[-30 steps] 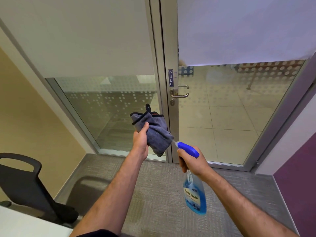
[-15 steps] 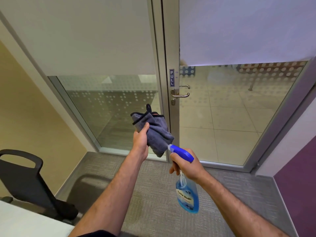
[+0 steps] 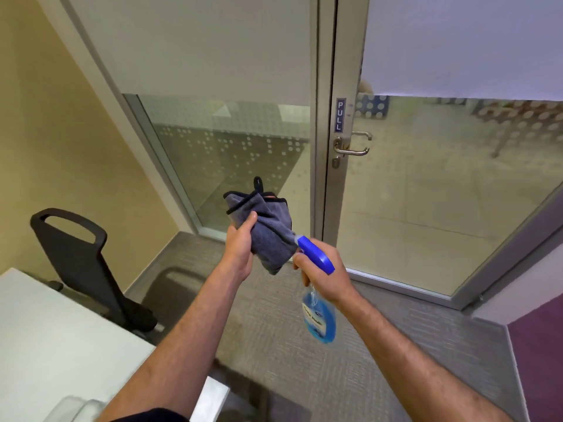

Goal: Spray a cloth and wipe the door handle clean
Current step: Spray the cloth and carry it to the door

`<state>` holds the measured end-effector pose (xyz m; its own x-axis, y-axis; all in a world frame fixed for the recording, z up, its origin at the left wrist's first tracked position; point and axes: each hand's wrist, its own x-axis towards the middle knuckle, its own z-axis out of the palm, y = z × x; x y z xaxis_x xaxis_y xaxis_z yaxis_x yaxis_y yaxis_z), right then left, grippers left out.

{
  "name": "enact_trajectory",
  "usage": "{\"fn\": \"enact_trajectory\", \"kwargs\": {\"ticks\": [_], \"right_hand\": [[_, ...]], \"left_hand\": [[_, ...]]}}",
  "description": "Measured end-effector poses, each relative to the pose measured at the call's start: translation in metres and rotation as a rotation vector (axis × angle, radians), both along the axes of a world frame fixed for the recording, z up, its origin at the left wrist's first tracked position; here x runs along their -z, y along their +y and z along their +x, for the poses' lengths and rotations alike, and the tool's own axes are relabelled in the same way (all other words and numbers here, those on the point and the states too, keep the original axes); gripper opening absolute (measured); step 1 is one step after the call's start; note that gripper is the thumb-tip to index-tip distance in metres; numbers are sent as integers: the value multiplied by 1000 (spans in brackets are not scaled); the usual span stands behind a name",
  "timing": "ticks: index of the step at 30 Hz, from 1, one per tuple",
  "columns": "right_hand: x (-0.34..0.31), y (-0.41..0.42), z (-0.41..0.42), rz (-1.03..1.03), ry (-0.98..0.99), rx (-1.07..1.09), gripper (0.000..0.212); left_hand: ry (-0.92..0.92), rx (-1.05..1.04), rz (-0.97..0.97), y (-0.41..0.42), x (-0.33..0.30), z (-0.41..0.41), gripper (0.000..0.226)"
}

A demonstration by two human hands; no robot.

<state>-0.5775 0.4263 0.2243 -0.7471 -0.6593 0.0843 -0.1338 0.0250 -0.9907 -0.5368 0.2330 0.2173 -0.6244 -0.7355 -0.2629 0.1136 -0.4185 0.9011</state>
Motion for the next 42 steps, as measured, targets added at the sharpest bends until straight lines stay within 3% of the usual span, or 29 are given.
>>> {"fn": "enact_trajectory", "kwargs": {"ticks": [3,6,9,17,21,24,27,32,36,39,42], "right_hand": [[3,-21,12,-14,15,-90,13],[6,-43,32,5,45,-168,14],[14,-66,61,62,65,-262,18],[58,-140,174,191,40,-363,19],[91,-172,234,209,-52,-362,27],[124,-190,272,209,-85,-391,31],[153,-200,299,232,-113,-421,44],[181,-211,323,262,-144,-449,76],[193,-216,328,314,-120,-491,59],[207,-214,331,359,-133,-508,65],[214,-209,334,382,-78,-552,64]], "left_hand": [[-17,-63,-8,-10,9,29,37],[-45,-139,-6,-24,11,67,17],[-96,-190,4,-48,14,111,13],[-225,-323,-14,-131,33,235,46],[-245,-298,-32,-161,43,284,27],[-276,-272,-39,-178,55,313,40],[-334,-257,-45,-191,67,334,50],[-366,-239,-45,-203,82,358,46],[-368,-209,-63,-205,92,367,41],[-370,-178,-57,-204,99,369,29],[-355,-168,-49,-205,102,372,33]]}}
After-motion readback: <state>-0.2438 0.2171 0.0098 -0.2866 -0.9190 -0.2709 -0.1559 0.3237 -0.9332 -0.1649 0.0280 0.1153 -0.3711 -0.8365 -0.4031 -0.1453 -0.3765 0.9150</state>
